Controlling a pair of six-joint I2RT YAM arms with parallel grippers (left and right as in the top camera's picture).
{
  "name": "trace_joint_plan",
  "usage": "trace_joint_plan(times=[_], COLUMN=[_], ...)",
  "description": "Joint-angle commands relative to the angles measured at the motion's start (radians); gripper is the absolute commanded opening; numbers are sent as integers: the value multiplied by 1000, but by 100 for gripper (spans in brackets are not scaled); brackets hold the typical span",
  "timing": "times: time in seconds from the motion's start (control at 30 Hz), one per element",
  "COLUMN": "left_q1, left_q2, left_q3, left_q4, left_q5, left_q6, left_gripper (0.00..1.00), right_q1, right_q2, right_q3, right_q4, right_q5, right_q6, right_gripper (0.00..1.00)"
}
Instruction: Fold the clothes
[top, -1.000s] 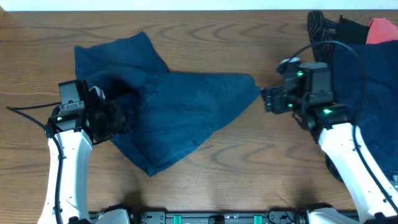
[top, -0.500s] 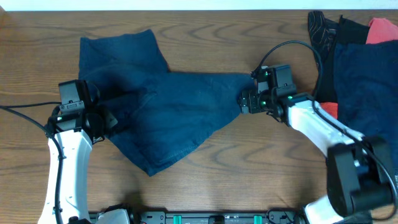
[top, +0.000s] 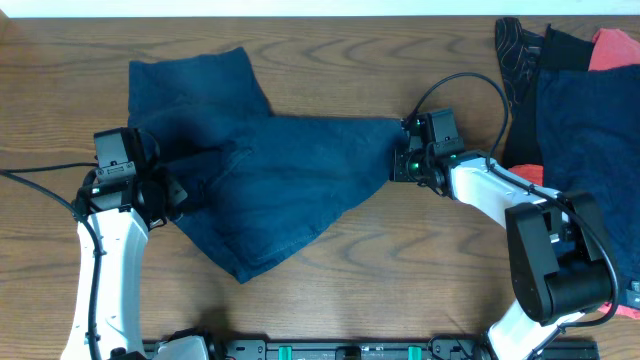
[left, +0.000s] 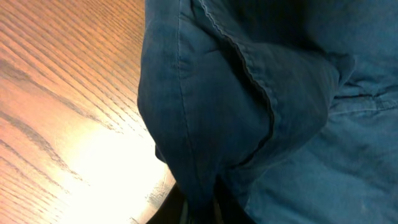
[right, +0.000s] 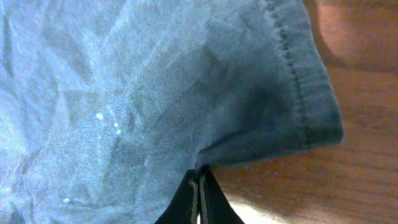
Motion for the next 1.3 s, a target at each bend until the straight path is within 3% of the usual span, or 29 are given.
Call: trace_joint_plan(times=[0.0, 0.13, 0.33, 0.5, 0.67, 0.73, 0.8, 0.9, 1.03, 1.17, 1.27], left_q1=[2, 2, 2, 2, 2, 2, -1, -22, -71, -137, -189], left_q2=[3, 3, 3, 3, 3, 3, 4, 9, 38, 92, 147], left_q3=[-6, -6, -6, -6, -6, -6, -8, -29, -73, -98, -116], left_q4=[13, 39, 41, 40, 36, 19, -8, -26, -23, -3, 96], left_q5=[-27, -27, -26, -5, 174, 261, 328, 357, 360, 367, 366], left_q6=[13, 13, 13, 13, 13, 13, 12, 0, -47, -115, -120], left_gripper=[13, 50, 50, 51, 55, 56, 59, 63, 68, 73, 75], right_q1=[-3, -44, -88, -87, -81, -81, -82, -82, -81, -81, -81], right_q2=[-2, -80, -318, -452, -488, -497, -508, -512, -512, -512, -512], right_q3=[4, 4, 4, 4, 4, 4, 4, 4, 4, 4, 4], right_q4=[-4, -141, -563, -757, -764, -753, -706, -578, -455, -446, -454], right_q5=[35, 192, 610, 586, 414, 420, 442, 433, 351, 341, 341], right_q6=[10, 38, 281, 314, 164, 166, 165, 111, 31, 32, 32], right_gripper=[1, 1, 1, 3, 32, 36, 42, 62, 64, 66, 66])
